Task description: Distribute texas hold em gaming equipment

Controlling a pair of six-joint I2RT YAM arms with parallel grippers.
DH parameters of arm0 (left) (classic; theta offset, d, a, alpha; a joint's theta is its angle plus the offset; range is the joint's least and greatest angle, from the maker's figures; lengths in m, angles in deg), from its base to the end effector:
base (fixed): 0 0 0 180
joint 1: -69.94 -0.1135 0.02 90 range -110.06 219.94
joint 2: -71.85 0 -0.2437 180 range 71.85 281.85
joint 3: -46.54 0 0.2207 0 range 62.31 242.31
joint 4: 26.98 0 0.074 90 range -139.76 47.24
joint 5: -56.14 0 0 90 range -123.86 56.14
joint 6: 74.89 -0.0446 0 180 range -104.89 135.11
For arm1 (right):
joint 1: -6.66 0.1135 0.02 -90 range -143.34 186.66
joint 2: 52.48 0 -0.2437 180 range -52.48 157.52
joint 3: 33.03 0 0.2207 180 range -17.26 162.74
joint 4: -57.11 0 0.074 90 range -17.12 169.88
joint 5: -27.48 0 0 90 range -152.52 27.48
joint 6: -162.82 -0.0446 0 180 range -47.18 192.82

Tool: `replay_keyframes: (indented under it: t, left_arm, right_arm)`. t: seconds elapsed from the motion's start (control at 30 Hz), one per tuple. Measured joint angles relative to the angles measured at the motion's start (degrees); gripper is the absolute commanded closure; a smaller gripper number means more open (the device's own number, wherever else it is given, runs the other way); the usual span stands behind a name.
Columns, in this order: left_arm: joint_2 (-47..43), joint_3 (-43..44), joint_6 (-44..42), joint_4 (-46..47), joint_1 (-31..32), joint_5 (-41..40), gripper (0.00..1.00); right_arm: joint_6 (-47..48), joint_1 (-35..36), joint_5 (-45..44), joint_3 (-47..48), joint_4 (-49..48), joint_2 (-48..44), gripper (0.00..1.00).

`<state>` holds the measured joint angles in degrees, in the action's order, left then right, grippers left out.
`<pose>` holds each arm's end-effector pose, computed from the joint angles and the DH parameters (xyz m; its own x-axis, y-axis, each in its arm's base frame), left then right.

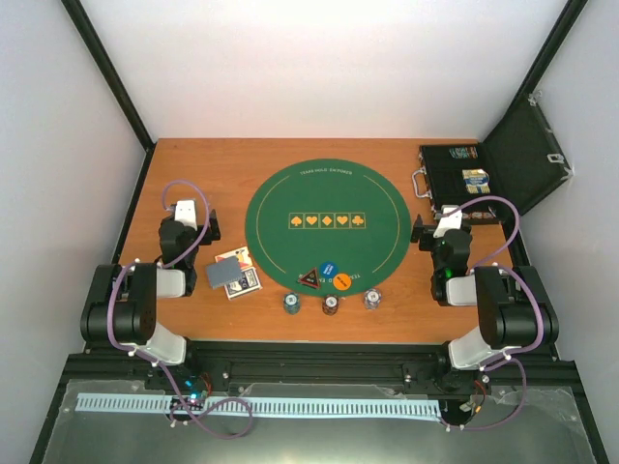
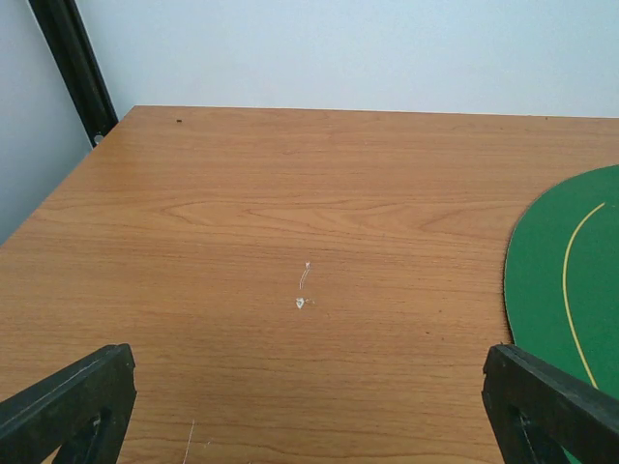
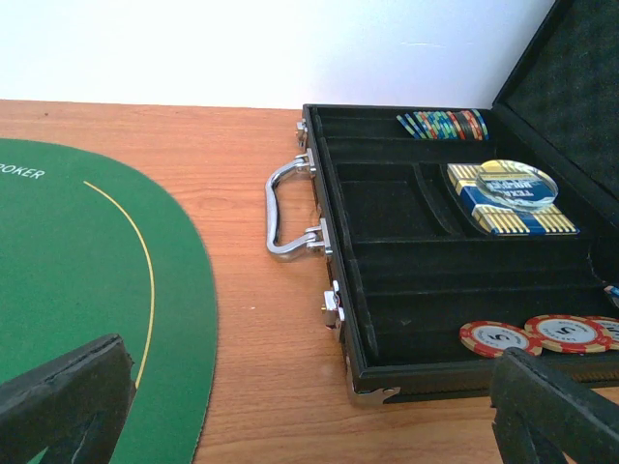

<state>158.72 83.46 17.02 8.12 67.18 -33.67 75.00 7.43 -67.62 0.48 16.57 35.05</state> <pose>0.2630 0.0125 0.1575 -0.2544 -0.0456 -0.9660 -0.0535 0.9980 -0.0331 0.2544 -0.0005 0.1508 -0.2357 -0.0411 -0.9710 0.0641 0.9963 -0.0577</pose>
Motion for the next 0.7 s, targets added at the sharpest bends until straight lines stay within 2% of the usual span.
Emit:
replay_keyframes:
  t: [0.5,0.6,0.7]
  left_arm:
    - [-0.02,0.20,0.00,-0.81,0.00,0.04,0.00]
    - [-0.39,5.20,-0.35,-10.80,-0.04,1.22,0.00]
    - [-0.11,17.49,-1.88,-25.70,-0.57,3.58,0.00]
  right_arm:
    - [0.00,0.00,0.00,0.00,0.00,0.00,0.00]
    - [-0.02,-0.04,0.09,0.00,0.04,0.00,0.00]
    - [-0.28,-0.13,-0.20,0.02,0.39,-0.13,0.00]
